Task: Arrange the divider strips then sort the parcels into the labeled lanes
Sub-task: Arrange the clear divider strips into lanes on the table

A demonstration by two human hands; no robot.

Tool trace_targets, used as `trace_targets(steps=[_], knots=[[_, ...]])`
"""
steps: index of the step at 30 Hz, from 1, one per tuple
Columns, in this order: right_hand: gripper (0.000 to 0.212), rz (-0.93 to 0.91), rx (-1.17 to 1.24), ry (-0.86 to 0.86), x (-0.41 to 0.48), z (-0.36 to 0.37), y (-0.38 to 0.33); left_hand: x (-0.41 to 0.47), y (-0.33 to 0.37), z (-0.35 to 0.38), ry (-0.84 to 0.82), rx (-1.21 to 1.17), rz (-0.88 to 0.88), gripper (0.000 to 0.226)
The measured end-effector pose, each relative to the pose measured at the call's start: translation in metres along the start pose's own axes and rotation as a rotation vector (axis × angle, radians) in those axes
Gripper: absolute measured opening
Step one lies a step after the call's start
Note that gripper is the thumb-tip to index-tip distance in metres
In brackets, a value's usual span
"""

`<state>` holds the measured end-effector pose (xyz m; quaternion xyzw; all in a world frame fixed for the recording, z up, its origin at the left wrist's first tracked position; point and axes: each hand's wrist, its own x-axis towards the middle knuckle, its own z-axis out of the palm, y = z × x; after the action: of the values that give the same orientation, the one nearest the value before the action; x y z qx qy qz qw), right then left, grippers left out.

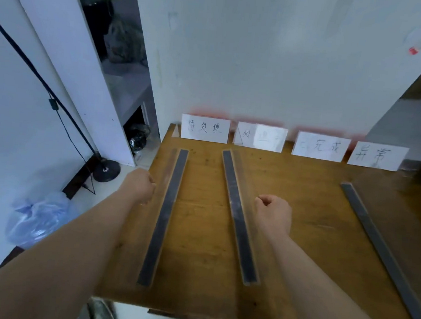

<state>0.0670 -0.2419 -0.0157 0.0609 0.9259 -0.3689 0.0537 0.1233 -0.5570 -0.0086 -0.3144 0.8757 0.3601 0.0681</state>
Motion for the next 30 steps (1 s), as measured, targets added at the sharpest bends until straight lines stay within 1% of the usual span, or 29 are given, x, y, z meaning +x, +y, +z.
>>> trace_targets(steps=[1, 4, 8, 10, 12, 14, 17, 19, 22, 26, 30], knots=[[0.012, 0.013, 0.001, 0.001, -0.003, 0.006, -0.004, 0.004, -0.006, -0.003, -0.003, 0.009, -0.001, 0.04], [0.014, 0.046, -0.003, 0.0, -0.007, 0.019, -0.01, 0.01, -0.017, -0.008, -0.017, 0.028, 0.01, 0.023], [0.014, 0.063, -0.009, 0.034, -0.009, 0.035, -0.011, 0.016, -0.026, -0.004, 0.022, 0.071, 0.06, 0.019], [0.015, 0.057, 0.02, 0.06, -0.009, 0.042, -0.01, 0.018, -0.031, -0.001, 0.054, 0.072, 0.073, 0.021], [0.017, 0.044, 0.052, 0.062, -0.008, 0.048, -0.008, 0.013, -0.036, 0.003, 0.073, 0.011, 0.081, 0.028], [0.022, 0.044, 0.096, 0.039, -0.008, 0.052, -0.002, 0.001, -0.043, 0.008, 0.076, -0.07, 0.116, 0.034], [0.031, 0.042, 0.189, 0.003, -0.009, 0.056, 0.008, -0.028, -0.055, 0.019, 0.062, -0.261, 0.141, 0.036], [0.036, 0.023, 0.24, -0.042, -0.01, 0.059, 0.015, -0.035, -0.056, 0.022, 0.058, -0.305, 0.158, 0.046], [0.038, 0.034, 0.299, -0.08, -0.007, 0.063, 0.017, -0.023, -0.057, 0.026, 0.071, -0.345, 0.155, 0.036], [0.037, 0.05, 0.334, -0.072, -0.002, 0.07, 0.007, -0.004, -0.055, 0.023, 0.054, -0.33, 0.136, 0.04], [0.037, 0.089, 0.34, -0.044, 0.001, 0.078, -0.002, 0.01, -0.054, 0.018, 0.059, -0.329, 0.135, 0.039]])
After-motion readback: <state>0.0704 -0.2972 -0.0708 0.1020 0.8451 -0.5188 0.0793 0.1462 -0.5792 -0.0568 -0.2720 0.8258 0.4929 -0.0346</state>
